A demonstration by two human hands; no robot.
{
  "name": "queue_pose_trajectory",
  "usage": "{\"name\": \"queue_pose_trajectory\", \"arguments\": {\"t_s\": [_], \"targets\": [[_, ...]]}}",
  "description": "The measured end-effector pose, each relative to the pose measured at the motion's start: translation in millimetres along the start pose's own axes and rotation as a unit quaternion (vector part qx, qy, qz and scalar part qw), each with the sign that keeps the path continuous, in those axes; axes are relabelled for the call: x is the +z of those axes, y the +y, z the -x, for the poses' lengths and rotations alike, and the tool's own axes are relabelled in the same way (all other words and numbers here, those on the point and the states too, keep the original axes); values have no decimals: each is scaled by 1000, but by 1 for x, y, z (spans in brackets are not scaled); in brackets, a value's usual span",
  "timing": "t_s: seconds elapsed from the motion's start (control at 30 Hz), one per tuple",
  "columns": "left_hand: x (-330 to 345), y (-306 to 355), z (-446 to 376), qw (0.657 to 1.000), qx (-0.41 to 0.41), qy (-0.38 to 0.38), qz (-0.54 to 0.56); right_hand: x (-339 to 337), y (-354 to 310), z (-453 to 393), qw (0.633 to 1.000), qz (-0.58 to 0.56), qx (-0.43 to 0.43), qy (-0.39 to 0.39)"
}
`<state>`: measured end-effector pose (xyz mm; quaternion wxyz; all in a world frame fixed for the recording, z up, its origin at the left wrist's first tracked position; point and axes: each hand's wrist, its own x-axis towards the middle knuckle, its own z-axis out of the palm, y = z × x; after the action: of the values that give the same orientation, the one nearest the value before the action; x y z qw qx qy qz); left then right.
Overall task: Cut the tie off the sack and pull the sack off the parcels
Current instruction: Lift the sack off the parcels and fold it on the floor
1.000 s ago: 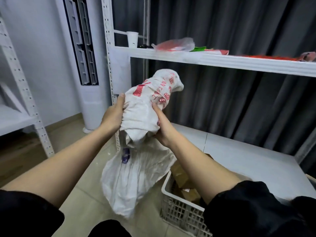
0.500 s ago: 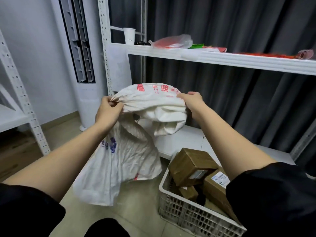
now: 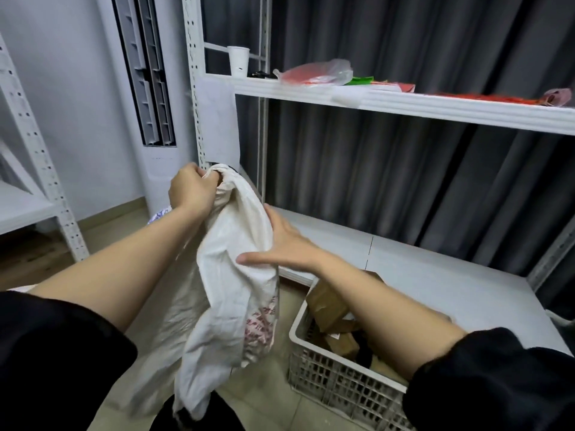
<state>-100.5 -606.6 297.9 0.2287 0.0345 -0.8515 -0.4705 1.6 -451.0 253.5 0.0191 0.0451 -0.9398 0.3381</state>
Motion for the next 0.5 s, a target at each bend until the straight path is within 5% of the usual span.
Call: {"name": "queue_pose_trajectory", "arguments": {"t_s": [0.2, 0.33, 0.5], "targets": [[12, -9, -26, 976, -96, -1, 196, 38, -31, 18, 954, -15, -62, 292], [82, -94, -135, 943, -164, -8, 291, 46, -33, 15, 963, 95, -64, 245], [19, -10, -47, 907, -150, -45, 391, 28, 3, -7, 956, 177, 30, 233]]}}
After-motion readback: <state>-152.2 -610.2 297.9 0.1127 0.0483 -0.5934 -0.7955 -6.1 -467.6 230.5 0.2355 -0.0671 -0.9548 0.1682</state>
